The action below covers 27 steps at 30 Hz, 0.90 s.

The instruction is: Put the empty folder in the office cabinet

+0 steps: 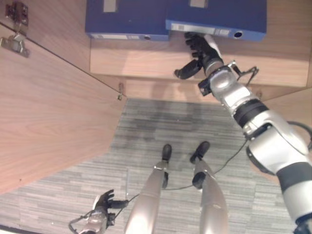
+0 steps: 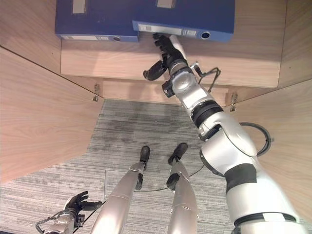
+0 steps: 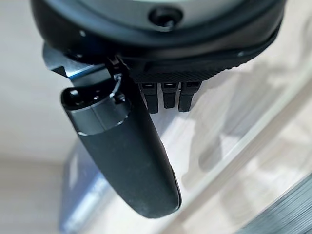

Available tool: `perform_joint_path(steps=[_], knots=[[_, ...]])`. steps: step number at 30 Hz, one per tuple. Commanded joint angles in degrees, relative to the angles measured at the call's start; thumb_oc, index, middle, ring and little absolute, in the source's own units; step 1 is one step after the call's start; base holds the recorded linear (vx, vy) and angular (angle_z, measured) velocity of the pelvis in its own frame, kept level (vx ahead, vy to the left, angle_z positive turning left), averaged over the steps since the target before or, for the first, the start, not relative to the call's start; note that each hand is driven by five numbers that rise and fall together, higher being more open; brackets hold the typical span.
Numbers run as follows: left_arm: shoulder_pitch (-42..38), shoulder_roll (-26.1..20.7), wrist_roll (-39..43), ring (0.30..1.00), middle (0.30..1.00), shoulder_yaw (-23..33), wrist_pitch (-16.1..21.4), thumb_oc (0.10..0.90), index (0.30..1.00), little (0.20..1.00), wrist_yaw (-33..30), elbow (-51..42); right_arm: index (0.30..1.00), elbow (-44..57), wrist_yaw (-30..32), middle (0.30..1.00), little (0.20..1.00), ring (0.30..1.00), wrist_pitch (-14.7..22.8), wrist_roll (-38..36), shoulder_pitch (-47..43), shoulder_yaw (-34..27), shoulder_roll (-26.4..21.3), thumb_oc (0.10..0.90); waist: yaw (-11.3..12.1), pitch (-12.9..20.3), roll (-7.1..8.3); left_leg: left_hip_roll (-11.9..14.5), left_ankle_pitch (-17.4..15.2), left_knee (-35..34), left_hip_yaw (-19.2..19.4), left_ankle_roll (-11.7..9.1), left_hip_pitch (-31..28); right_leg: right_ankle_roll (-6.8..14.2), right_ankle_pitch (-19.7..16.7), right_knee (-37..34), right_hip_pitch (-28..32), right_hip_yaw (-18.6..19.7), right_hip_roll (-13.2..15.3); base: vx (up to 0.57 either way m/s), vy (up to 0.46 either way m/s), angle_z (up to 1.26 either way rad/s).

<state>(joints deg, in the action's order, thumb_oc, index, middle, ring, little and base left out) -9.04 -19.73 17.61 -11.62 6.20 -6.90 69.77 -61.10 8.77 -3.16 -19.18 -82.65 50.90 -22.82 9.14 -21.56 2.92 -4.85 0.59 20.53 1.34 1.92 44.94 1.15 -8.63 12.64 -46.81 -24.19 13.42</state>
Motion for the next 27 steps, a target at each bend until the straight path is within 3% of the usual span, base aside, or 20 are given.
perform_joint_path(steps=[1,7,9,10,11,13,16,23,27], knots=[[3.66,-4.35,0.55,0.900,0.900,1.08,-1.74,0.800,0.900,0.900,-2.02,4.67,0.900,2.05,1.17,0.900,0.900,0.900,-0.96,13.86,-7.30,2.62,-2.54,0.800,0.52,-1.44,-0.19,0.77,-3.71,-5.47,-1.64,-1.91,-2.97,5.00,6.72,10.94,1.24,1.89,3.48,0.00,0.000,0.00],[1.50,-3.65,-0.07,0.900,0.900,4.61,-2.75,0.800,0.900,0.900,-1.87,4.79,0.900,21.99,-1.26,0.900,0.900,0.900,-2.36,28.62,-6.62,4.53,-10.85,0.800,-1.28,-1.36,0.27,1.03,-4.10,-5.55,-1.64,-1.88,-2.87,5.25,6.93,10.95,1.03,2.10,3.59,0.01,0.015,-0.02],[0.95,-3.39,-0.73,0.900,0.900,6.28,-3.31,0.800,0.900,0.900,-1.36,5.04,0.900,29.77,-2.21,0.900,0.900,0.900,-1.79,29.91,-3.76,2.26,-15.63,0.800,-2.01,-1.37,0.27,1.18,-4.23,-5.56,-1.58,-1.87,-2.85,5.34,6.98,10.94,0.95,2.23,3.61,0.01,0.009,-0.03],[0.49,-3.51,-2.24,0.900,0.900,7.46,-3.90,0.800,0.900,0.900,-0.55,5.09,0.900,36.57,-3.94,0.900,0.900,0.900,-1.49,30.71,-0.41,0.20,-20.42,0.800,-2.55,-1.33,0.33,1.23,-4.39,-5.49,-1.59,-1.84,-2.75,5.40,7.01,11.01,0.86,2.40,3.66,0.01,0.013,-0.08],[0.47,-3.58,-2.28,0.900,0.900,7.33,-3.92,0.800,0.900,0.900,-0.53,5.08,0.900,37.02,-4.11,0.900,0.900,0.900,-1.68,30.80,-0.08,-0.11,-20.71,0.800,-2.41,-1.30,0.36,1.23,-4.39,-5.48,-1.60,-1.84,-2.74,5.40,7.01,11.02,0.85,2.40,3.66,0.02,0.015,-0.10],[0.16,-3.58,-4.59,0.900,0.900,8.41,-4.23,0.800,0.900,0.900,0.14,4.48,0.900,43.23,-7.01,0.900,0.900,0.900,-1.15,32.36,3.68,-1.50,-27.09,0.800,-2.90,-1.15,0.37,1.26,-4.68,-5.21,-1.69,-1.81,-2.62,5.54,7.10,11.14,0.85,2.41,3.78,0.01,0.013,-0.11],[0.40,-3.38,-5.69,0.900,0.900,8.44,-4.28,0.800,0.900,0.900,0.55,3.81,0.900,44.27,-8.38,0.900,0.900,0.900,-0.94,31.97,5.50,-2.00,-30.34,0.800,-2.89,-1.04,0.29,1.31,-4.85,-5.23,-1.53,-1.75,-2.74,5.63,6.99,11.02,0.95,2.52,3.81,0.01,-0.001,-0.08],[1.13,-3.33,-4.99,0.900,0.900,8.54,-4.16,0.800,0.900,0.900,0.66,3.64,0.900,40.55,-7.33,0.900,0.900,0.900,-1.46,31.53,6.09,-3.44,-29.18,0.800,-2.49,-1.07,-0.07,1.39,-4.89,-5.02,-1.11,-1.63,-2.93,5.70,6.81,11.10,0.90,2.88,3.90,0.00,0.002,-0.02],[1.49,-3.10,-5.40,0.900,0.900,9.07,-4.51,0.800,0.900,0.900,0.38,3.55,0.900,43.30,-7.86,0.900,0.900,0.900,-2.11,32.05,14.45,-8.59,-27.58,0.800,-3.05,-0.34,0.03,1.46,-4.90,-5.36,-0.98,-1.60,-4.35,5.82,6.86,10.70,2.20,3.02,3.66,0.00,0.000,0.00]])
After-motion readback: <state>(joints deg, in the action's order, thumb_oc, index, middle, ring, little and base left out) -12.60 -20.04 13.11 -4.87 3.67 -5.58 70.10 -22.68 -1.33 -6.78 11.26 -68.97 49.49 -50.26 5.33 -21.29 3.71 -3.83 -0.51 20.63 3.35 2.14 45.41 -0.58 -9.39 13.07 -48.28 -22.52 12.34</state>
